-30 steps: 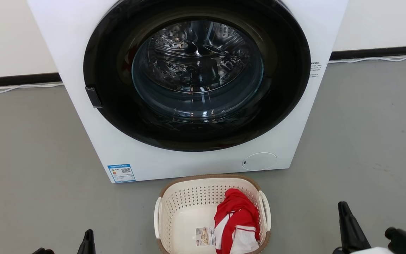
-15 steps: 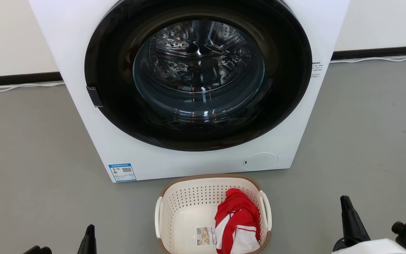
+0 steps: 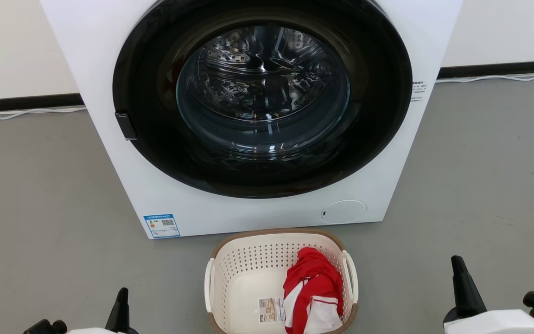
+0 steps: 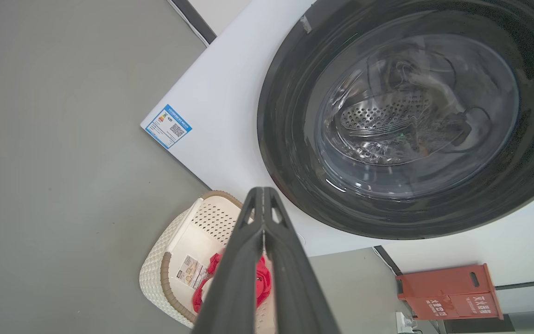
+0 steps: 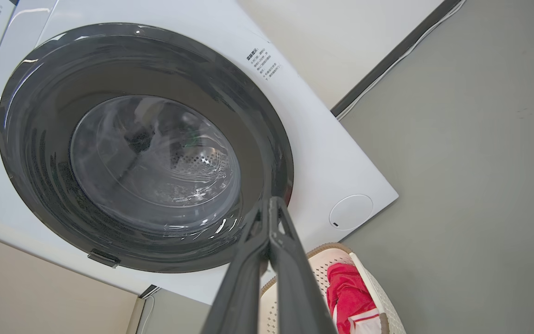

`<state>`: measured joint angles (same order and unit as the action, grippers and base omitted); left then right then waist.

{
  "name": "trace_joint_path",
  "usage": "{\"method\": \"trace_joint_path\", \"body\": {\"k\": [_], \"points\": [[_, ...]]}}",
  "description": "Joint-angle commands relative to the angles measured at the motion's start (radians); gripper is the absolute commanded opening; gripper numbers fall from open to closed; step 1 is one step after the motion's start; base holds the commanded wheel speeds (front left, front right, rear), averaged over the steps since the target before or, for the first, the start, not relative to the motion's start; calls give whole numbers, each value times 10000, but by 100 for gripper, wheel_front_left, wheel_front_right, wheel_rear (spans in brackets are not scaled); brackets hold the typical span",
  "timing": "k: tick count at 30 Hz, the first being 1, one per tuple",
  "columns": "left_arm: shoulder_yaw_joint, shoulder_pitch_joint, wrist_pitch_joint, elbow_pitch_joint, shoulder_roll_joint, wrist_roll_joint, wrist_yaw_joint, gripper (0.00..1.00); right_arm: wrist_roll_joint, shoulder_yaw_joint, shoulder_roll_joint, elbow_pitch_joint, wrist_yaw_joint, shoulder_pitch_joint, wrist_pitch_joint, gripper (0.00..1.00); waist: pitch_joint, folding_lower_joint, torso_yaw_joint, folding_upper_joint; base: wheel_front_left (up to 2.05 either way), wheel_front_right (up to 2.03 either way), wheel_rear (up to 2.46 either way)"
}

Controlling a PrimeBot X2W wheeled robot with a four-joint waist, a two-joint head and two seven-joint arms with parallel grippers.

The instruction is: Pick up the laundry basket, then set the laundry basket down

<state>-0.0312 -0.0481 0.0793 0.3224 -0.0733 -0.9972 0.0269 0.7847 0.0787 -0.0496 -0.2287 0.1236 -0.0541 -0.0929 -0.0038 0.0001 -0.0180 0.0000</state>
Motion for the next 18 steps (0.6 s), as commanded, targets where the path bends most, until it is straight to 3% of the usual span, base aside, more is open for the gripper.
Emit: {"method": "trace_joint_path", "body": {"k": [1, 18], "points": [[-212, 592, -51, -312, -89, -233, 126, 0, 302, -49, -93, 237, 46, 489, 87, 0, 1, -1, 4, 0, 0, 0, 0], [-375, 844, -540, -430, -6, -1761, 363, 0, 2389, 27, -91, 135, 53, 780, 579, 0, 19, -1, 49, 0, 0, 0, 0]]}}
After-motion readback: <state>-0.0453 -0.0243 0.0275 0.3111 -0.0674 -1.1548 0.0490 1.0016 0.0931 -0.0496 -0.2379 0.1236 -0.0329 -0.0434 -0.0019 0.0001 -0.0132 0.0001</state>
